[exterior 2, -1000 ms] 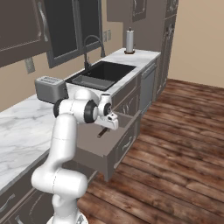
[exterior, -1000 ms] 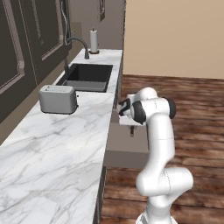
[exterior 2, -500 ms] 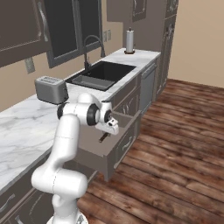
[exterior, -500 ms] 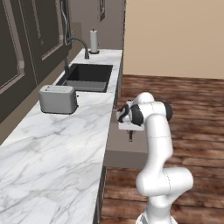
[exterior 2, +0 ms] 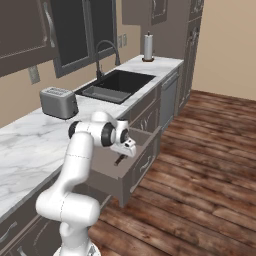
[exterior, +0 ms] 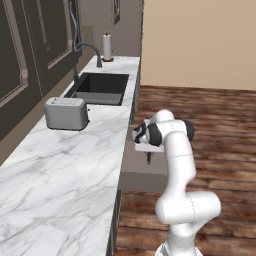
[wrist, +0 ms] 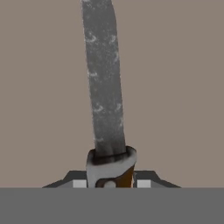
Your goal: Pick up the metallic utensils from the counter and place them in the open drawer. Make sure not to pick up any wooden utensils.
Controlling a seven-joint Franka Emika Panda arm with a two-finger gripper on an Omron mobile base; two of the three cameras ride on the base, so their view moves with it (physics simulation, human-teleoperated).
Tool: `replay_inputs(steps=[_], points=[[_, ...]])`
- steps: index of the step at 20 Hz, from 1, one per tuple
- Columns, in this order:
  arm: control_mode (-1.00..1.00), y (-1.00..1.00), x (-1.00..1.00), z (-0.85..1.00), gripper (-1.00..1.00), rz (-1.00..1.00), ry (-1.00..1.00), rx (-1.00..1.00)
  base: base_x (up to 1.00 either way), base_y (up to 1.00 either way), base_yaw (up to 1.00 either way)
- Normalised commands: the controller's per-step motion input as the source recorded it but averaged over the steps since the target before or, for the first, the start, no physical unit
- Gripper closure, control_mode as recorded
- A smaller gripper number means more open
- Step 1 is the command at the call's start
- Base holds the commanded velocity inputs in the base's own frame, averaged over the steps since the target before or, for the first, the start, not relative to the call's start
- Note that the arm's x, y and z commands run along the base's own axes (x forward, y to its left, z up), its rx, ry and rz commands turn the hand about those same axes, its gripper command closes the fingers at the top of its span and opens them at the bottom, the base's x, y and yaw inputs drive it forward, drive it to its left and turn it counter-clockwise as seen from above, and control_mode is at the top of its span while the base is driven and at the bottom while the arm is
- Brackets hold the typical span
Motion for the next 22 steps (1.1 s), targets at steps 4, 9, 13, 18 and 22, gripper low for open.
replay_inputs(steps=[4,9,13,18,22], points=[[-1.00,-0.25,0.28,-0.34,1.00,0.00,0.15,0.00,0.00,0.00,0.00],[-1.00,-0.08,0.10,-0.23,1.00,0.00,0.04,0.00,0.00,0.00,0.00],[-1.00,0.00,0.00,-0.02,1.00,0.00,0.00,0.00,0.00,0.00,0.00],[-1.00,0.00,0.00,0.00,-1.00,0.00,0.00,0.00,0.00,0.00,0.00],[-1.00,0.00,0.00,0.00,-1.00,0.00,0.00,0.00,0.00,0.00,0.00]])
